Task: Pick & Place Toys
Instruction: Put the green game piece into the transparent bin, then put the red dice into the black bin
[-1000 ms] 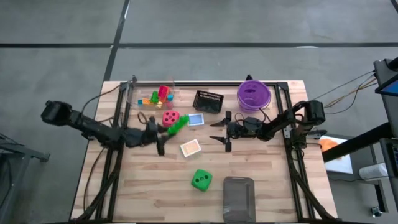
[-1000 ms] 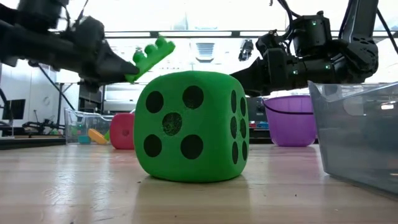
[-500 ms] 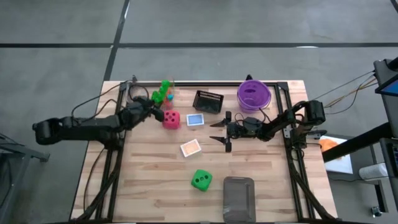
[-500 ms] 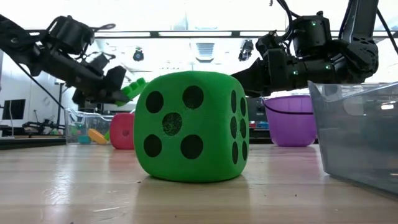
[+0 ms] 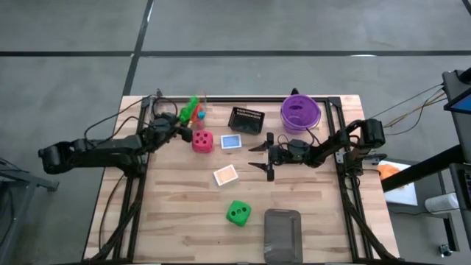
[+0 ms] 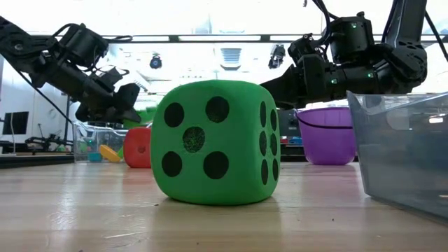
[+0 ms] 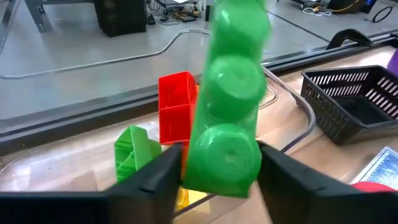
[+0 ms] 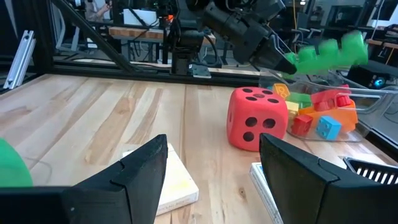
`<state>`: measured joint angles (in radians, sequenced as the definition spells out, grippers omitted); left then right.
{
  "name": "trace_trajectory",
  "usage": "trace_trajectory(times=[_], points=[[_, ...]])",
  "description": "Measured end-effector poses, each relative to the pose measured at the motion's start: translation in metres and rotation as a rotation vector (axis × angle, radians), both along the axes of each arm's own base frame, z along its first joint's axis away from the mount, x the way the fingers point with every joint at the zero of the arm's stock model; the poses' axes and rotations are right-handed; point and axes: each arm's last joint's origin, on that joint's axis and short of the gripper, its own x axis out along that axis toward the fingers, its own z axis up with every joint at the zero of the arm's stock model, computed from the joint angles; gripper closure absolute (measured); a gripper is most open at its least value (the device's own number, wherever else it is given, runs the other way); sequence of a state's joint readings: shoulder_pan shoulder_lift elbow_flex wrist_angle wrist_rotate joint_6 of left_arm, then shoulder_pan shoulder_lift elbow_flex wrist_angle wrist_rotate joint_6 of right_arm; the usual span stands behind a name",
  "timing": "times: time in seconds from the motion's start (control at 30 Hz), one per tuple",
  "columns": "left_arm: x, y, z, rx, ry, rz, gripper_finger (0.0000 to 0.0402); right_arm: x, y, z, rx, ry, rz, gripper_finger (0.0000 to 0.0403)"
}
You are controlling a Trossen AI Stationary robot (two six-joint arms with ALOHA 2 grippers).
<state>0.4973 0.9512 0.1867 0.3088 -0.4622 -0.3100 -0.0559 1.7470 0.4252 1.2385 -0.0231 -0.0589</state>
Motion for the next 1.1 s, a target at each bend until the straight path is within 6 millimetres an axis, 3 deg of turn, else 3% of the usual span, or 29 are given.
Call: trace_trajectory(times=[0.17, 0.3, 0.6, 0.87, 1.1], points=[[0.0, 0.0, 0.0, -0.001, 0.0, 0.001, 0.0088, 0.0, 0.0, 0.0, 0.0, -0.001, 0.001, 0.0151], [0.0, 0.0, 0.0, -0.002, -0.002, 0.002, 0.0046, 0.0, 0.0, 0.0, 0.0, -0.001, 0.001, 0.0151], [0.002, 0.0, 0.007, 0.016, -0.075, -0.043, 0.0036, 0.0, 0.0, 0.0, 0.0, -0.001, 0.001, 0.0151], [0.007, -0.011, 0.024, 0.048, -0.197, -0.347, 0.0035, 0.0, 0.0, 0.0, 0.0, 0.003, 0.002, 0.0151], [0.015, -0.028, 0.023, 0.024, -0.178, -0.571, 0.0035, 0.0, 0.0, 0.0, 0.0, 0.004, 0.002, 0.0151]])
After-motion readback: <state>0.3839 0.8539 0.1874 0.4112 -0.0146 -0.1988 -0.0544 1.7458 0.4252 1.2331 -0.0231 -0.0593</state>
